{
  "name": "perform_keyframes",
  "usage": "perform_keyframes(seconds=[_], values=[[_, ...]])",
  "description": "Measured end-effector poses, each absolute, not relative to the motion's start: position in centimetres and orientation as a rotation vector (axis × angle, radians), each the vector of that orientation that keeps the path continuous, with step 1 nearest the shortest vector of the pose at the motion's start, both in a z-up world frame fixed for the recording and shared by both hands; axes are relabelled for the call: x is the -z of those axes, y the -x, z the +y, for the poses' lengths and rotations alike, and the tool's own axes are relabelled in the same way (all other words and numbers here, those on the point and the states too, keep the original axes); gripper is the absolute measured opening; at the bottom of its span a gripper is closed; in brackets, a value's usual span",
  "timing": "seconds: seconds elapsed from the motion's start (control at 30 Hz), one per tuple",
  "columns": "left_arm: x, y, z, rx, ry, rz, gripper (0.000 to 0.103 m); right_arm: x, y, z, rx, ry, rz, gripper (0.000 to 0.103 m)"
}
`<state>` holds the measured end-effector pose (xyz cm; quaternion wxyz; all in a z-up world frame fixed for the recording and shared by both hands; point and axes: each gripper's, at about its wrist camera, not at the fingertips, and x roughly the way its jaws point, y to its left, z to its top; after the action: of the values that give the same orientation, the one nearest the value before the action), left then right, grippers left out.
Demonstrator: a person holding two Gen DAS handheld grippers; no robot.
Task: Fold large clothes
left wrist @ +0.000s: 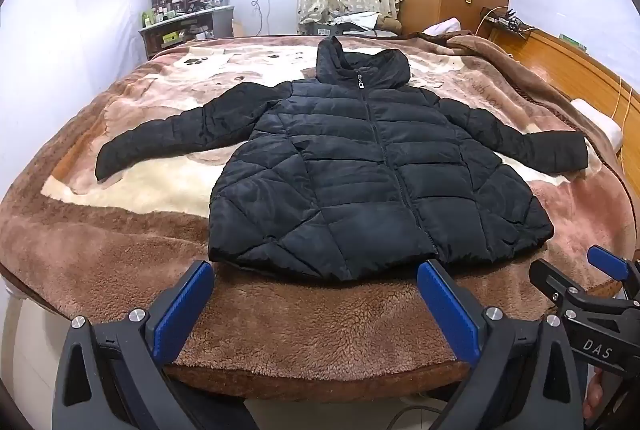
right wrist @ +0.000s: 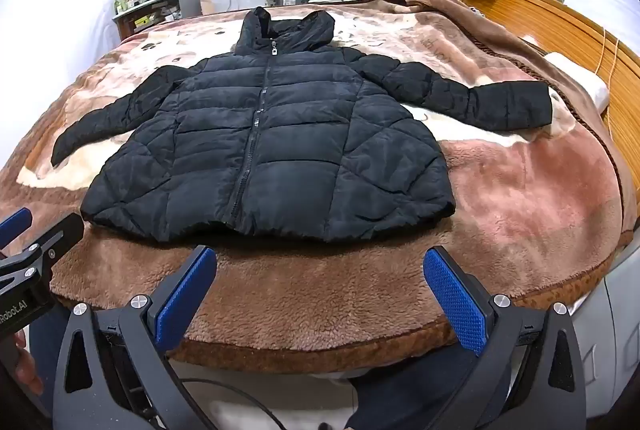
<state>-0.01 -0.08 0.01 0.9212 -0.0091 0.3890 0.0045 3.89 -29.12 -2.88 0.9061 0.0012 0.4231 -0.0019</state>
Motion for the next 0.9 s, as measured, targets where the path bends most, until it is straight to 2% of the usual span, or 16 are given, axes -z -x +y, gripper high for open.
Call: perform_keyframes(seconds=[0.9], values=[[0.2,-0.5,-0.6,-0.027,-0.042,0.798,0.103,3.4,-4.4,-29.8,0.004,-0.007,0.868,0.103]])
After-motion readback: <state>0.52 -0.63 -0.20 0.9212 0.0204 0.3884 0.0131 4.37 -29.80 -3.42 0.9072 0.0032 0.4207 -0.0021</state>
